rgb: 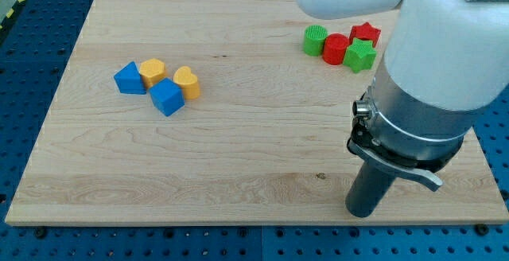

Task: Point your arm at the blue triangle

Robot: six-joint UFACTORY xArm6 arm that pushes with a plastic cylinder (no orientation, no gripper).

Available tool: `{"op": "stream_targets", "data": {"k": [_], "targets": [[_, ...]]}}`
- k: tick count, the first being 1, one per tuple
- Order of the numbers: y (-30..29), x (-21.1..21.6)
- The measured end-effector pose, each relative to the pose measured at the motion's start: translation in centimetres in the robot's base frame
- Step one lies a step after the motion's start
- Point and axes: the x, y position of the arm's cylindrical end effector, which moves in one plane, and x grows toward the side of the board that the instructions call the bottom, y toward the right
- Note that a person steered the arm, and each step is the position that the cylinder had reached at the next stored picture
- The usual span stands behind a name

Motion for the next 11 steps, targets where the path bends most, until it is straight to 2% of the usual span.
{"op": "stream_targets", "data": {"k": [2, 5, 6, 7, 8, 9, 10, 11], "targets": [[0.4, -0.1], [-5.7, -17.5], [-7.6, -19.6], [-14.3, -25.7], [-23.8, -28.5], [-34.0, -28.2], [-36.8, -26.5], [-36.2, -26.3]]}}
